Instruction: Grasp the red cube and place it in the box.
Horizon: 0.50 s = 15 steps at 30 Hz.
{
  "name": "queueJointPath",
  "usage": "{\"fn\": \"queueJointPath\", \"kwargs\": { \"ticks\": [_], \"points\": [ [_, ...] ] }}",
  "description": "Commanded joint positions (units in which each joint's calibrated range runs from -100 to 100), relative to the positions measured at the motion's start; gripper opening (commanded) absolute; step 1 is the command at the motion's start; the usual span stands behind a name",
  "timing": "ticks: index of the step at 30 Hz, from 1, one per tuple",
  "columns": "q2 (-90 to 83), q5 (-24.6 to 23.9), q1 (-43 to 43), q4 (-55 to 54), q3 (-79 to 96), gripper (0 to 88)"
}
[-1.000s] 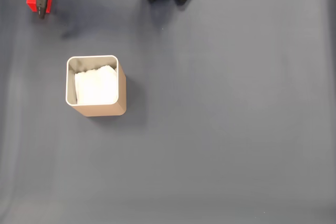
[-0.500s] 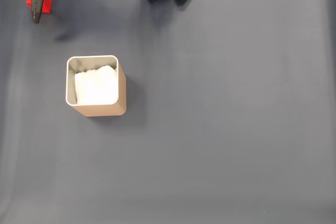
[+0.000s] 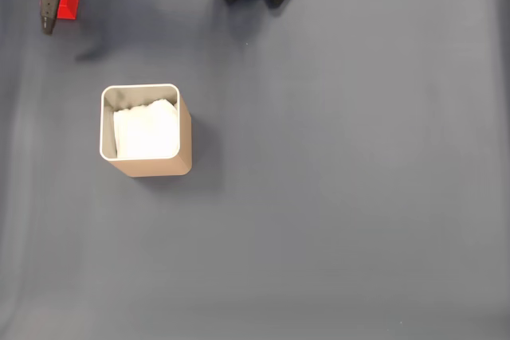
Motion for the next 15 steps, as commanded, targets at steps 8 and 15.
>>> {"fn": "queueJointPath", "kwargs": {
  "ticks": [8, 15],
  "points": [
    [1.5, 0.5, 1.2, -1.3, -4.2, 39.0],
    [3.3, 0.8, 2.1, -2.3, -4.9, 39.1]
  ]
}}
